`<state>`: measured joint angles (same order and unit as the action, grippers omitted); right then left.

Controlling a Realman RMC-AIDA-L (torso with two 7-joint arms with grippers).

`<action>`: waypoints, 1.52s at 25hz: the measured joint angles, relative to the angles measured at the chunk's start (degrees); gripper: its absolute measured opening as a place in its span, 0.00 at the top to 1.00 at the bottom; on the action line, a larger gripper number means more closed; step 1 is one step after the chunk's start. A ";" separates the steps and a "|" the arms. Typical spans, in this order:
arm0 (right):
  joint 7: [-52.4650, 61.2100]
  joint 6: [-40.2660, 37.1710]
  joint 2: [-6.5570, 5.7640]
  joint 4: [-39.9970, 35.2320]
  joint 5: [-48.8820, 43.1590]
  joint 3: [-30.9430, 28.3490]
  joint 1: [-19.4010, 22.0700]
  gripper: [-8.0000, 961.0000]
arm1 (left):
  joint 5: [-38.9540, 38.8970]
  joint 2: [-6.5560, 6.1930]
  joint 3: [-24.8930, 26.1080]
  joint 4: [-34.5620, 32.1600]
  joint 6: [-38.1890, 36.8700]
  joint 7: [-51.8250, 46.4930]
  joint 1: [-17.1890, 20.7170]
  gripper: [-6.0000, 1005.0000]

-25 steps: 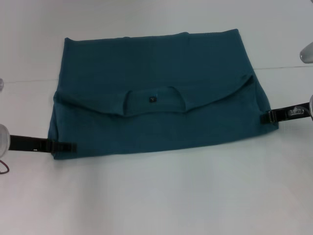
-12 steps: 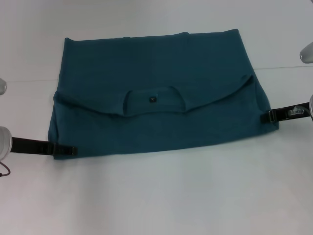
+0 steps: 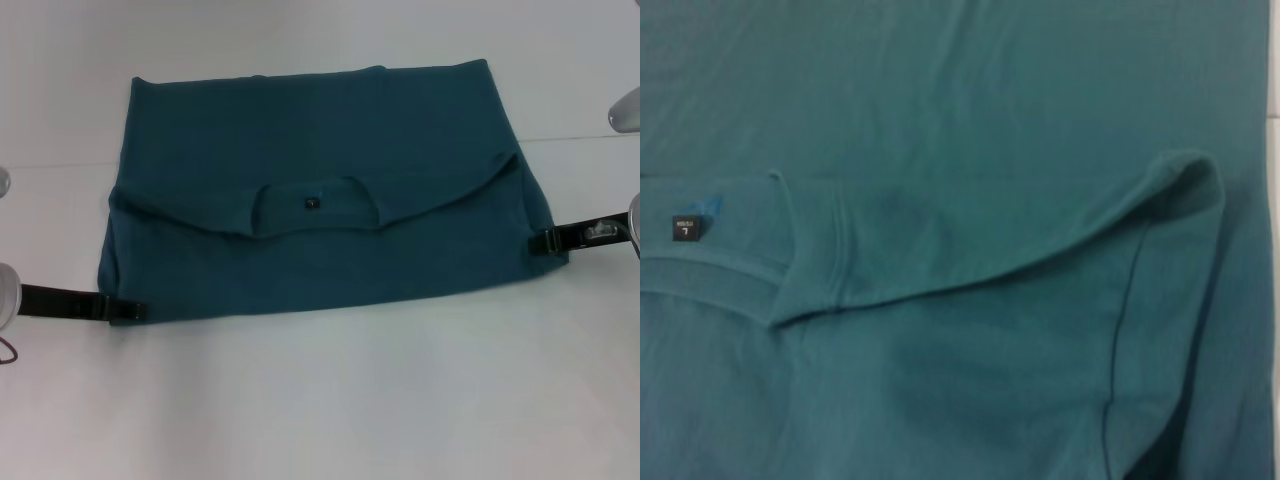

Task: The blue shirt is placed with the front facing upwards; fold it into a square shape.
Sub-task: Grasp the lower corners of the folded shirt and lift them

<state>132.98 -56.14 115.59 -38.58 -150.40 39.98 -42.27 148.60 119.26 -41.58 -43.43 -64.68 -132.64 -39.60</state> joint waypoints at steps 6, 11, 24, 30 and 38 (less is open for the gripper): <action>0.00 -0.02 0.08 0.00 0.02 0.08 0.33 0.96 | 1.29 -0.25 0.75 0.61 0.18 -0.62 -0.04 0.38; 0.00 -0.02 0.15 0.00 0.09 0.10 0.51 0.96 | 1.43 -0.25 0.68 0.63 0.17 -0.64 0.05 0.48; 0.00 0.03 0.21 0.00 0.02 0.10 0.53 0.96 | 1.08 -0.10 0.59 0.69 0.10 0.46 0.14 0.95; 0.00 0.51 0.24 0.00 0.02 0.10 0.53 0.96 | 0.91 -0.08 1.13 -0.12 0.14 0.60 0.16 0.97; 0.00 0.69 0.24 0.00 0.01 0.10 0.67 0.96 | 0.74 -0.51 5.40 -2.11 -0.95 0.51 0.30 0.96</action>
<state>132.98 -55.45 115.84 -38.58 -150.38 40.08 -41.60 149.34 118.74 -36.17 -45.54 -65.63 -132.13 -39.29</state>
